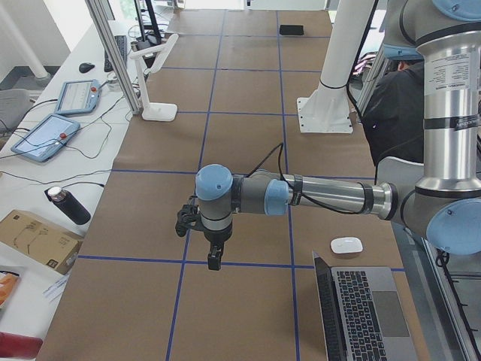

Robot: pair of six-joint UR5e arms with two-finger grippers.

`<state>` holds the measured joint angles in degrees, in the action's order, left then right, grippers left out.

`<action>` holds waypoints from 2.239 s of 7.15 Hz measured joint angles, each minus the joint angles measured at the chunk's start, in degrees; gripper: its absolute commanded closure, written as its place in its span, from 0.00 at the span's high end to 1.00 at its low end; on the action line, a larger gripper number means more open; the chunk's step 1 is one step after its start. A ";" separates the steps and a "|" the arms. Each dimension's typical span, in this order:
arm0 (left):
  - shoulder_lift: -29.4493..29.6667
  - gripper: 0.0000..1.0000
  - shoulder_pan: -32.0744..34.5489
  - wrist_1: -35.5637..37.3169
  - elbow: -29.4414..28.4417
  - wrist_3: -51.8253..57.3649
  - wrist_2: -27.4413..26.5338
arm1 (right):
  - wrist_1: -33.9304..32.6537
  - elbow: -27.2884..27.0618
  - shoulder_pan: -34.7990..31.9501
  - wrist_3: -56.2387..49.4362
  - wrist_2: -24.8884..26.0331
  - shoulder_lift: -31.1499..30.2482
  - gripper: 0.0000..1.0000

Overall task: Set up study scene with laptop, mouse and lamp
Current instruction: 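Carry the open silver laptop with the left gripper toward the table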

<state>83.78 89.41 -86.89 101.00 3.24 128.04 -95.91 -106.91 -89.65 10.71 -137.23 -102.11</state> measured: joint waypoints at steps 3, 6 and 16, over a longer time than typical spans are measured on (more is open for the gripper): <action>-0.11 1.00 6.81 8.16 -0.55 -6.68 0.11 | 0.60 -0.45 0.00 0.15 -1.32 -0.10 0.99; -0.56 1.00 13.44 23.08 4.17 -23.65 -1.30 | 0.78 -0.60 0.00 0.19 -3.25 -0.55 0.99; -16.30 1.00 13.71 22.83 4.17 -54.52 -0.96 | 0.99 -0.94 -0.08 -0.07 -5.32 -0.91 0.99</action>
<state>67.48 103.13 -64.06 105.16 -51.28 127.08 -94.92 -107.85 -89.74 10.63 -142.56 -103.02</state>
